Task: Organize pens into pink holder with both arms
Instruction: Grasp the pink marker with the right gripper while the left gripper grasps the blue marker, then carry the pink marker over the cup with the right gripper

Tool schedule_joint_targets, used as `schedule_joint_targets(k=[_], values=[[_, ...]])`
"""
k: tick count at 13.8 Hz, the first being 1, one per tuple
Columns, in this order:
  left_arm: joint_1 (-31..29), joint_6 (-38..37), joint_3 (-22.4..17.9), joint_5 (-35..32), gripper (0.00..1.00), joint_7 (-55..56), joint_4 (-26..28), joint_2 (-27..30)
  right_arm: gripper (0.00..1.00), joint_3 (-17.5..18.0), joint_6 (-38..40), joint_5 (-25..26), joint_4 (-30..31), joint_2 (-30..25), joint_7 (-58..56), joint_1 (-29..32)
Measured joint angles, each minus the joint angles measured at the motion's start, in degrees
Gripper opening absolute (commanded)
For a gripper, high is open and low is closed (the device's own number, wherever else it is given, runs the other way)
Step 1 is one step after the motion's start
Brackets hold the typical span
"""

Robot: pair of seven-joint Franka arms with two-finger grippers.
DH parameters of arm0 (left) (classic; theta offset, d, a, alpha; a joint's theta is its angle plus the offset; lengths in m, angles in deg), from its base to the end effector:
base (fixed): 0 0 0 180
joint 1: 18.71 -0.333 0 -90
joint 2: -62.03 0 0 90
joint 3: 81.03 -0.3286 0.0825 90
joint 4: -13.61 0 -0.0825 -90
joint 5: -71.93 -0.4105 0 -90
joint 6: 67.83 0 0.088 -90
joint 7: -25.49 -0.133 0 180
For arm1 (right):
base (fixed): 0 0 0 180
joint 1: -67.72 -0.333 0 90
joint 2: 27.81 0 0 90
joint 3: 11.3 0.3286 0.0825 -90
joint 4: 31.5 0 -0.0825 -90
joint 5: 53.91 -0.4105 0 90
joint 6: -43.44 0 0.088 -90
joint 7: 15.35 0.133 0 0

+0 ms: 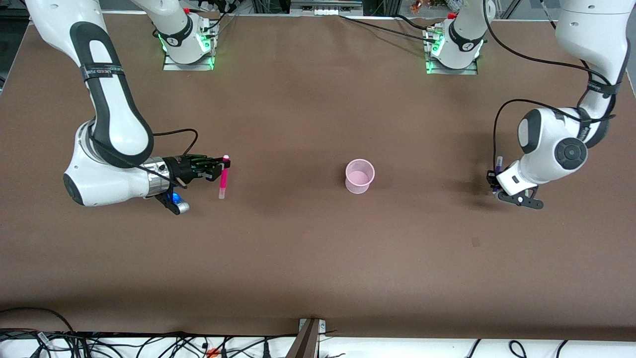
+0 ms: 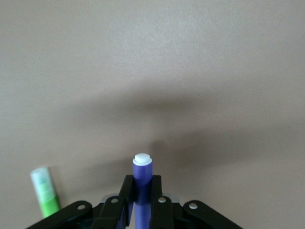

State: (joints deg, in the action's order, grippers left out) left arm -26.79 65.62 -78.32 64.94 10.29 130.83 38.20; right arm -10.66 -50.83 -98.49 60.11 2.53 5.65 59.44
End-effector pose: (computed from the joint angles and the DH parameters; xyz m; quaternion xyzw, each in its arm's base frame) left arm 0.5973 0.0602 0.1898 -0.9890 0.1286 0.0702 0.0195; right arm 0.6430 0.1897 0.3003 -0.8799 0.2117 0.3076 0.2938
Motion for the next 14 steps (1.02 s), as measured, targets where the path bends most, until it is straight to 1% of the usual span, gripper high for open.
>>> schedule_joint_targets(k=[2, 3, 6, 8, 11, 14], values=[[0.0, -6.3, 0.6, 0.4, 0.00, -1.3, -4.3, 0.1, 0.00, 0.2, 0.5, -6.8, 0.0, 0.4, 1.5, -0.1], [0.0, -9.1, 0.9, 1.6, 0.00, -2.5, -6.3, 0.1, 0.00, 0.4, 0.6, -10.4, 0.1, 0.8, 2.3, -0.3], [0.0, -17.5, 1.2, 7.9, 0.00, -8.7, -11.7, 0.2, 0.00, 0.9, 0.6, -21.3, 0.8, 2.4, 5.9, -1.5], [-0.2, -21.1, 1.2, 11.8, 0.00, -13.9, -14.1, 0.2, 0.00, 1.1, -0.2, -28.4, 1.4, 3.3, 7.7, -3.4], [-1.8, -26.6, 1.1, 20.8, 0.00, -22.6, -16.3, 0.2, 0.00, 1.3, -5.2, -40.6, 2.7, 3.8, 10.8, -8.4], [-3.7, -31.0, 1.1, 28.8, 0.00, -31.1, -16.8, 0.2, 0.00, 1.5, -10.2, -53.6, 3.3, 5.0, 11.8, -15.1]])
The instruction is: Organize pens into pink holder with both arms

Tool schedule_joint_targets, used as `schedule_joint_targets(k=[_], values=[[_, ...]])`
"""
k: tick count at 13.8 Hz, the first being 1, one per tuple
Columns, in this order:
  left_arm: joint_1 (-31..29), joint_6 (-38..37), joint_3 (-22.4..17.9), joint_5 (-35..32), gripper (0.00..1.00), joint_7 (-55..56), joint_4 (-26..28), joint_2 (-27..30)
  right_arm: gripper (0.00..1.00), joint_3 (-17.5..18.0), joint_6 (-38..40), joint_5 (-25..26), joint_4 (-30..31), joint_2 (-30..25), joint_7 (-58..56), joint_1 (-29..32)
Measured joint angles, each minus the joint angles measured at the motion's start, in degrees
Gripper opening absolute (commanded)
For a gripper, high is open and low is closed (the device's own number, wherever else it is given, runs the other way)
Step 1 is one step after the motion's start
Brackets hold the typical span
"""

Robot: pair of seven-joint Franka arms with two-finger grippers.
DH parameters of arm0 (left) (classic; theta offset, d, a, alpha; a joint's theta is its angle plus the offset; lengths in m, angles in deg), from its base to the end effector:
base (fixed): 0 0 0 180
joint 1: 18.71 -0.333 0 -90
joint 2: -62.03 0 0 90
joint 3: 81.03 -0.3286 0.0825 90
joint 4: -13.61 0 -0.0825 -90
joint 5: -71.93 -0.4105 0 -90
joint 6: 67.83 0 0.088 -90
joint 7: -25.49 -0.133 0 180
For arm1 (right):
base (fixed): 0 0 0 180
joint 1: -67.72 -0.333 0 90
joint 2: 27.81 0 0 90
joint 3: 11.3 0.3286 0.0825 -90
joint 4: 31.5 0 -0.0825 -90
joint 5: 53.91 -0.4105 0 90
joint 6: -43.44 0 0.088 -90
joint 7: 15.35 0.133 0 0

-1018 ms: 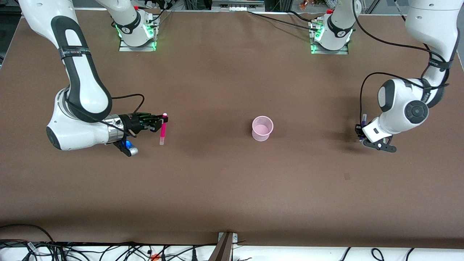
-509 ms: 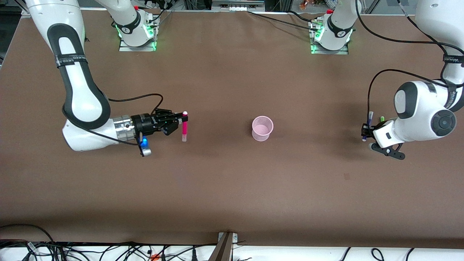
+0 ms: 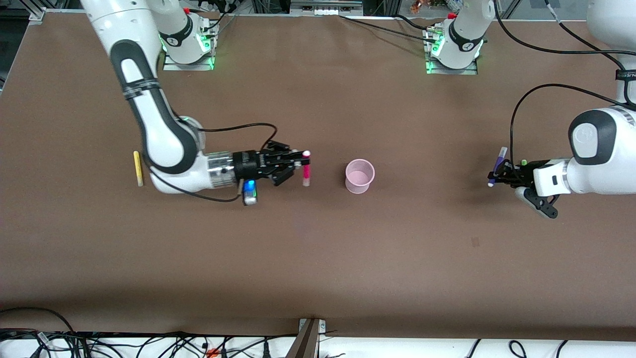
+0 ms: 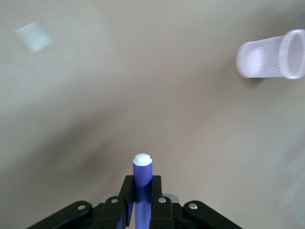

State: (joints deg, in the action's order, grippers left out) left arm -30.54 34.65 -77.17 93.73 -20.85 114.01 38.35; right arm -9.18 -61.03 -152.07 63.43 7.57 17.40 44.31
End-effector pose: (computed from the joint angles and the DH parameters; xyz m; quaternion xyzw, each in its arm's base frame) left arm 0.6306 0.0492 0.2913 0.9332 -0.2454 -0.0783 0.2506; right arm 0.6102 0.4042 0.2879 -0.6069 0.3871 0.4593 0.5205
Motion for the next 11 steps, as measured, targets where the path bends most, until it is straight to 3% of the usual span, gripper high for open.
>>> schedule_joint_targets(k=[5, 11], values=[[0.1, -8.8, 0.4, 12.4, 0.00, -15.4, -3.7, -0.2, 0.00, 0.1, -7.1, -13.9, 0.0, 3.2, -3.2, -9.4], [0.5, -15.3, 4.1, 23.3, 0.00, -25.8, -10.9, -2.3, 0.00, 0.1, -11.3, -16.1, -0.9, 7.2, -7.6, -12.6]])
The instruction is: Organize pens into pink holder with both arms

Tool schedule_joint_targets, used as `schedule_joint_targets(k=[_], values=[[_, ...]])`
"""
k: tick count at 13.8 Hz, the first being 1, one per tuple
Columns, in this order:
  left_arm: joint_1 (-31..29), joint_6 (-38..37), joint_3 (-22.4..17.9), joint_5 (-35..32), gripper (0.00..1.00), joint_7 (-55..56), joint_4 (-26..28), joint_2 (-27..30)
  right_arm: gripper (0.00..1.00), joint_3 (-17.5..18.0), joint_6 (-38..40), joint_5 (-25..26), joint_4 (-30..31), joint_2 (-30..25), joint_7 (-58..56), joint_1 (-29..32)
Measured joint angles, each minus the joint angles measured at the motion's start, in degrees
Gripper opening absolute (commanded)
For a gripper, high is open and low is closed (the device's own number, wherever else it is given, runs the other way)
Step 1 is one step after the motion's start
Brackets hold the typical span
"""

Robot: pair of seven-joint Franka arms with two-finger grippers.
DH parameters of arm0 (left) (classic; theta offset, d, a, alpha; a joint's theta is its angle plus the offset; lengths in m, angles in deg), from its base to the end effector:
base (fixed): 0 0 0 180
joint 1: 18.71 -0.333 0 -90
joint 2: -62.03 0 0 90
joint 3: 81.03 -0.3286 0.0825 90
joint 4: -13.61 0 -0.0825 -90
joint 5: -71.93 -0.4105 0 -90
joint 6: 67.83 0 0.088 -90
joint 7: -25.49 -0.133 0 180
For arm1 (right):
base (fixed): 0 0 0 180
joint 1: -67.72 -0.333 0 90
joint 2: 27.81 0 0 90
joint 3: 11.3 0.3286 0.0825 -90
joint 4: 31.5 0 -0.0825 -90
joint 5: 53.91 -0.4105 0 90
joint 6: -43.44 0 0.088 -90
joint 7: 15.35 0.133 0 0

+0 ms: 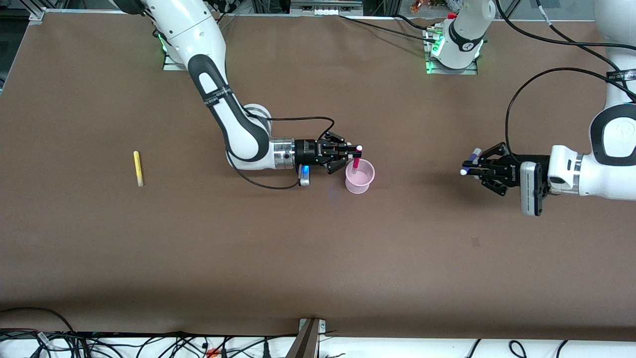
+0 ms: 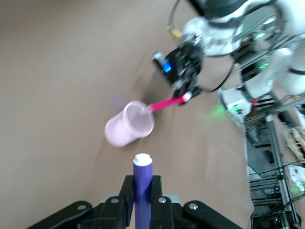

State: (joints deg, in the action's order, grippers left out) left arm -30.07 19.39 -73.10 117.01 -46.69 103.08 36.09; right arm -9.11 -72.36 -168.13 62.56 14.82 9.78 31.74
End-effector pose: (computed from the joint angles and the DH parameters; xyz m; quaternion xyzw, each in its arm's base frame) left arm 0.6612 -0.0461 0.3766 0.7713 -0.4382 0.0720 0.4560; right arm 0.5416 0.5150 0.2022 -0.5759 0.4351 0.4455 0.5297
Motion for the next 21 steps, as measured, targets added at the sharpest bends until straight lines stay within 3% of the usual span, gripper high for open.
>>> schedule_joint_targets(k=[1, 2, 3, 4, 8, 11, 17, 21], values=[[0.1, -0.3, 0.9, 2.4, 0.00, -4.5, -0.1, -1.4, 0.00, 0.0, -0.7, 0.0, -0.1, 0.0, 0.0, -0.4], [0.2, -0.3, 1.6, 4.4, 0.00, -9.6, -0.4, -3.5, 0.22, 0.0, -1.0, 0.0, -0.3, 0.2, 0.0, -0.6], [0.3, -0.3, 2.0, 5.7, 0.00, -14.6, -1.0, -5.7, 0.85, 0.0, -1.1, 0.0, -0.7, 0.8, 0.0, -0.6], [0.2, -0.3, 2.2, 6.2, 0.00, -18.7, -2.1, -7.4, 1.00, -0.1, -1.2, 0.0, -1.3, 1.5, -0.1, -0.6], [0.2, -0.6, 4.5, 6.5, 0.00, -25.5, -6.8, -8.9, 1.00, -0.6, -2.5, 0.0, -4.6, 2.8, -0.3, -0.6], [1.1, -0.4, 5.5, 6.5, 0.00, -26.5, -7.4, -8.9, 1.00, -2.0, -2.7, 1.4, -6.7, 1.7, -0.3, -0.6], [9.7, 12.2, 5.7, 9.5, 0.00, -25.2, -7.4, -9.2, 1.00, -12.0, -1.7, 22.7, -5.5, -6.4, 0.1, -0.3], [15.6, 21.5, 5.7, 11.3, 0.00, -23.3, -7.0, -11.2, 1.00, -20.3, 5.3, 35.6, -5.4, -8.5, -1.2, -0.3]])
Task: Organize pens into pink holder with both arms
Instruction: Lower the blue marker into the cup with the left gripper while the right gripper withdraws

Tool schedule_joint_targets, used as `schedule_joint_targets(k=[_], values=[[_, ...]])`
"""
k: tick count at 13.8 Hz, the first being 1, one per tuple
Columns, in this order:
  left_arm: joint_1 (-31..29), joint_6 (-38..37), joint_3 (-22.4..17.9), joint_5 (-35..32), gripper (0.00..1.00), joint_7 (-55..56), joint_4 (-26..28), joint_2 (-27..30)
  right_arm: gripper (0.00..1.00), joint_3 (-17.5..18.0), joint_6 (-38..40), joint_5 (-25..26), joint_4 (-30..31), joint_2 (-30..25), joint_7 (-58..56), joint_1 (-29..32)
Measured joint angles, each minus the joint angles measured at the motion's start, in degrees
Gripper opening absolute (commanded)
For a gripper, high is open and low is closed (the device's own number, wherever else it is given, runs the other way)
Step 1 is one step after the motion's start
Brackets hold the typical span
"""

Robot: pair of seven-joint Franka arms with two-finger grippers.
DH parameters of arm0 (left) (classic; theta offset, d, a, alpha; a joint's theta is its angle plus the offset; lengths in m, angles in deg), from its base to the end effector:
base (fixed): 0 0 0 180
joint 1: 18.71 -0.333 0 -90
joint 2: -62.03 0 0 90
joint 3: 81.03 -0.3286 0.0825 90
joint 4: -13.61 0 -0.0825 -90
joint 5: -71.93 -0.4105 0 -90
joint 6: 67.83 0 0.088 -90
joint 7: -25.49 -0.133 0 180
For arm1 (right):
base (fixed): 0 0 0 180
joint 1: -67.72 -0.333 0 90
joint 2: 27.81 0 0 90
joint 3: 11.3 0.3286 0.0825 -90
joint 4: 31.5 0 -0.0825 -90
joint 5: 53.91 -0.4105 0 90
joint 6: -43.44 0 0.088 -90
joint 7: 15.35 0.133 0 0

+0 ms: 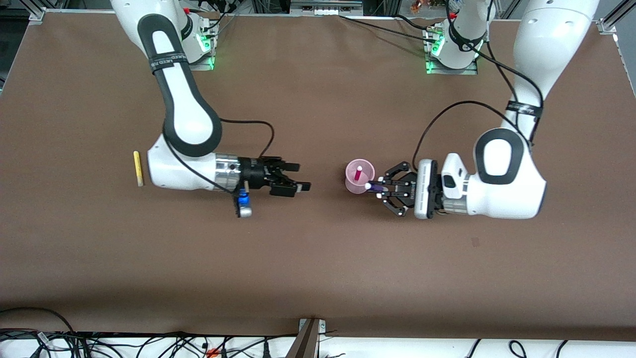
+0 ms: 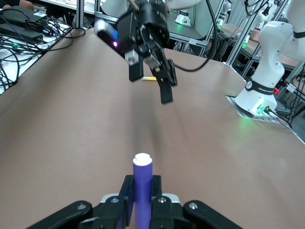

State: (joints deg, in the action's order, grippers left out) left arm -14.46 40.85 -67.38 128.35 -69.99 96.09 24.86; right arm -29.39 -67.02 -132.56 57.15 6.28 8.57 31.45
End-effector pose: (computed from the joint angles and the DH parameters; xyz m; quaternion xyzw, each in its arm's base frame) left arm 0.6970 -0.2757 0.3263 0.6320 -0.5898 0.2486 0.4369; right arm 0.6581 0.3525 0.3222 -0.8098 0.3023 0.2373 0.4434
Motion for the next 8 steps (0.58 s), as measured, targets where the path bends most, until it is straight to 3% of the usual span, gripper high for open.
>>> schedule_joint_targets(k=[3, 8], values=[[0.8, -0.9, 0.3, 0.7, 0.00, -2.8, 2.2, -2.1, 1.00, -5.9, 4.9, 7.8, 0.0, -0.8, -2.8, 0.2], [-0.3, -2.5, 0.7, 4.8, 0.00, -12.3, 7.5, -2.3, 1.00, -7.9, 5.7, 25.0, 0.0, -3.8, -4.2, 0.1]])
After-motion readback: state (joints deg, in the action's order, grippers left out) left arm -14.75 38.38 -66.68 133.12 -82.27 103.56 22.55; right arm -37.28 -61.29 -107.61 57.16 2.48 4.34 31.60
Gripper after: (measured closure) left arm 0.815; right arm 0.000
